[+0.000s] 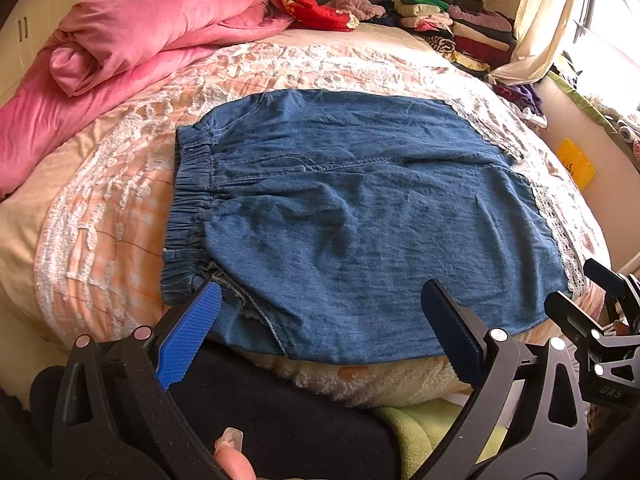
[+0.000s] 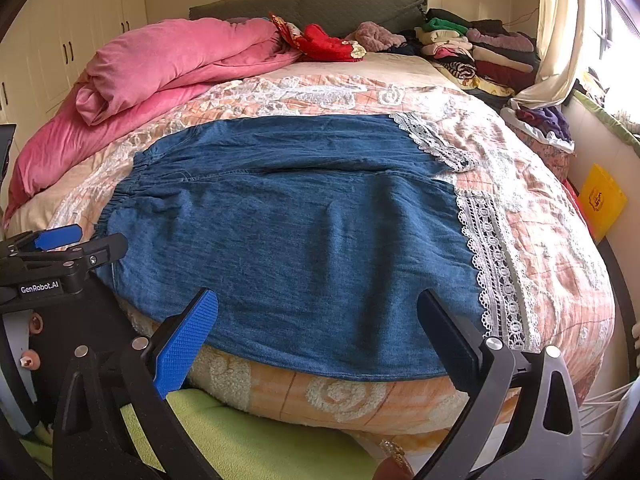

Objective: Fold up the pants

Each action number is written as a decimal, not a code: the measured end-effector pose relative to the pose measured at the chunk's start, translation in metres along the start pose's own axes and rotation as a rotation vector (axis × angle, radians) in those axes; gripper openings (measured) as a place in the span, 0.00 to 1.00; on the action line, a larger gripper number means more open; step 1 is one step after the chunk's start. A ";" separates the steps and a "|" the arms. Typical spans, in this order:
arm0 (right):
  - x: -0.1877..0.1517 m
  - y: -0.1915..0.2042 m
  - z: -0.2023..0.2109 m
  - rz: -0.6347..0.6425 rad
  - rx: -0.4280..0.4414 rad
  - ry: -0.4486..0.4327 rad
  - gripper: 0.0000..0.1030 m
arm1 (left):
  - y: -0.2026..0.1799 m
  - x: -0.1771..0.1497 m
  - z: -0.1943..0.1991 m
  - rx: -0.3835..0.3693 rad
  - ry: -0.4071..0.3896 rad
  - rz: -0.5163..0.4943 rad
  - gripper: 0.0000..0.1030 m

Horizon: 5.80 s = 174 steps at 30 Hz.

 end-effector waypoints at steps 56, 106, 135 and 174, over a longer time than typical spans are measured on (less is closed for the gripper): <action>0.133 0.053 -0.163 0.146 0.219 -0.006 0.96 | 0.130 0.075 -0.084 0.210 0.000 0.095 0.91; 0.148 0.124 -0.256 0.438 0.577 0.068 0.09 | 0.124 0.101 -0.100 -0.009 -0.112 0.001 0.26; 0.011 0.110 -0.050 0.317 0.605 0.097 0.09 | 0.087 0.003 -0.012 -0.075 -0.044 -0.168 0.30; 0.005 0.119 -0.049 0.268 0.616 0.119 0.41 | 0.060 -0.031 -0.022 -0.089 0.093 -0.204 0.40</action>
Point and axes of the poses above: each gripper's, at about its wrist camera, not at the fingertips, and z roughly against the way its jaws point, y to its left, x to its top, the point moved 4 cm from there along -z, roughly the way its jaws point, and after that the axes turned 15 degrees about -y, right-handed, at the moved point
